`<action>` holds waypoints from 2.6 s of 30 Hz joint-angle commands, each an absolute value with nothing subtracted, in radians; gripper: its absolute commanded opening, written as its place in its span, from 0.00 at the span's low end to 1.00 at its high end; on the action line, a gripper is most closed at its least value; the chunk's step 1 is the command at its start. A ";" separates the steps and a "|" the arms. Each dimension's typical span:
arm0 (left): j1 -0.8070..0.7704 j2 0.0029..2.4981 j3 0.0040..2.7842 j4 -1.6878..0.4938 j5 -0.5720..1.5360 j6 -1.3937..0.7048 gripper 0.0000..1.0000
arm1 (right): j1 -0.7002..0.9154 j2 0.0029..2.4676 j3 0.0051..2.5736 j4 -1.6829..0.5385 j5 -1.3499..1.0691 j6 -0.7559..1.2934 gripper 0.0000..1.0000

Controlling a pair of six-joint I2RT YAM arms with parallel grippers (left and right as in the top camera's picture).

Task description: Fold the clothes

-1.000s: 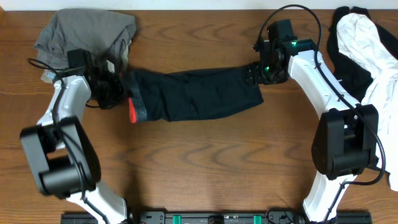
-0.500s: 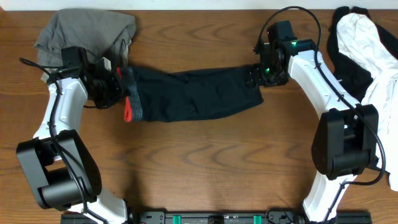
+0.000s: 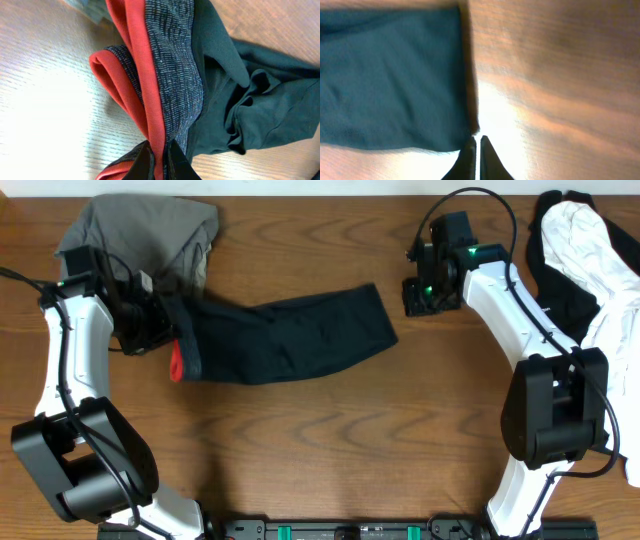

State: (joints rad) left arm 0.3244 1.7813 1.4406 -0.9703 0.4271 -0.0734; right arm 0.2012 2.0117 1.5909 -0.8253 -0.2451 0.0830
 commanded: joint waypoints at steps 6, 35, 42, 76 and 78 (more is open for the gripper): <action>0.287 1.748 1.477 -0.979 0.399 -0.046 0.06 | 0.224 1.982 1.388 -0.508 -0.479 0.173 0.01; 0.001 1.748 1.641 -0.908 0.399 -0.160 0.06 | 0.224 2.213 1.260 -0.226 -0.591 0.179 0.01; -0.167 1.751 1.642 -0.796 0.381 -0.218 0.06 | 0.226 2.213 1.260 -0.237 -0.591 0.179 0.01; -0.476 1.940 1.642 -0.601 0.327 -0.321 0.98 | 0.219 2.213 1.260 -0.253 -0.576 0.213 0.01; -0.477 1.939 1.642 -0.595 0.327 -0.320 0.98 | 0.212 2.213 1.260 -0.250 -0.577 0.225 0.01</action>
State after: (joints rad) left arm -0.4740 1.9396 1.6184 -0.6010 0.3332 -0.3180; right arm 0.2153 2.1494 1.2835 -0.2230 -0.6361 0.1993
